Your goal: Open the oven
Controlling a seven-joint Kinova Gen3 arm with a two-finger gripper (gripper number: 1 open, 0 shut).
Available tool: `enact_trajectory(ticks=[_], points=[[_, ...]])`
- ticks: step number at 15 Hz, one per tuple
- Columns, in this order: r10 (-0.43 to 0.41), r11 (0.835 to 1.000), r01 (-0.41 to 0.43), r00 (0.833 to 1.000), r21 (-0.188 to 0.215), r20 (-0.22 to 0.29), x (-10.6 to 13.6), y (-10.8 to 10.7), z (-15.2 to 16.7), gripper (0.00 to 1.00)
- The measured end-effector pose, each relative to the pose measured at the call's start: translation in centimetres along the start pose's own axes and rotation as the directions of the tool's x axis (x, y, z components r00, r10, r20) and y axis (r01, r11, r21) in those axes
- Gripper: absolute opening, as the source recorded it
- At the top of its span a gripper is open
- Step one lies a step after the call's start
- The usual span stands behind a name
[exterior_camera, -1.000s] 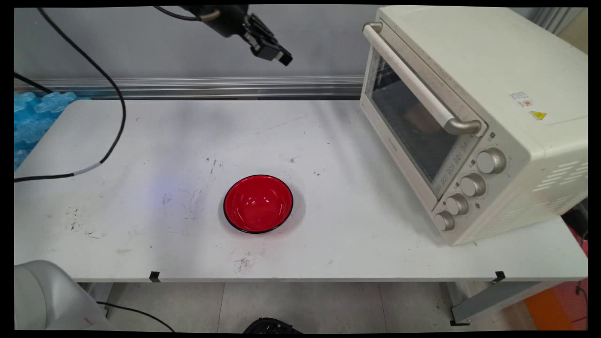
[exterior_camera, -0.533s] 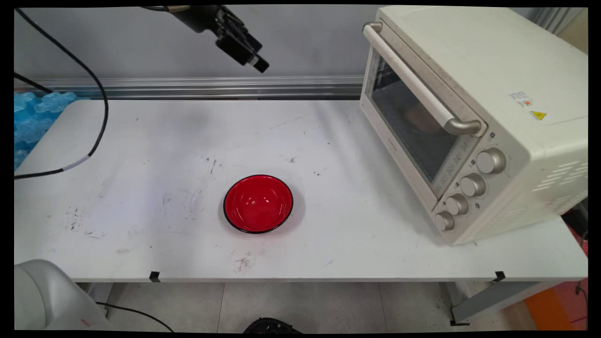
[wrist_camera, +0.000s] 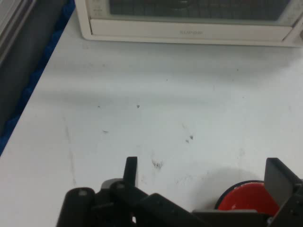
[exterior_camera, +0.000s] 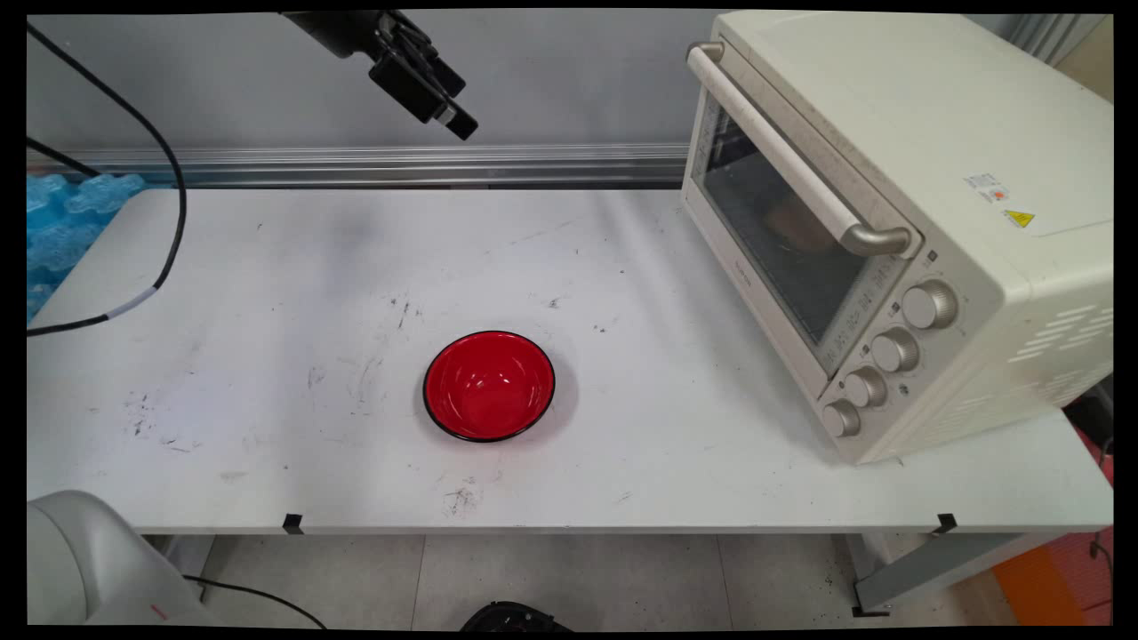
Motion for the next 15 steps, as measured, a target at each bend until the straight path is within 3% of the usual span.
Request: enact_trajectory(ticks=[15], points=[[-0.011, 1.0, 0.011, 1.0, -0.025, 0.002, 0.11, 0.32, -0.47, 1.0]])
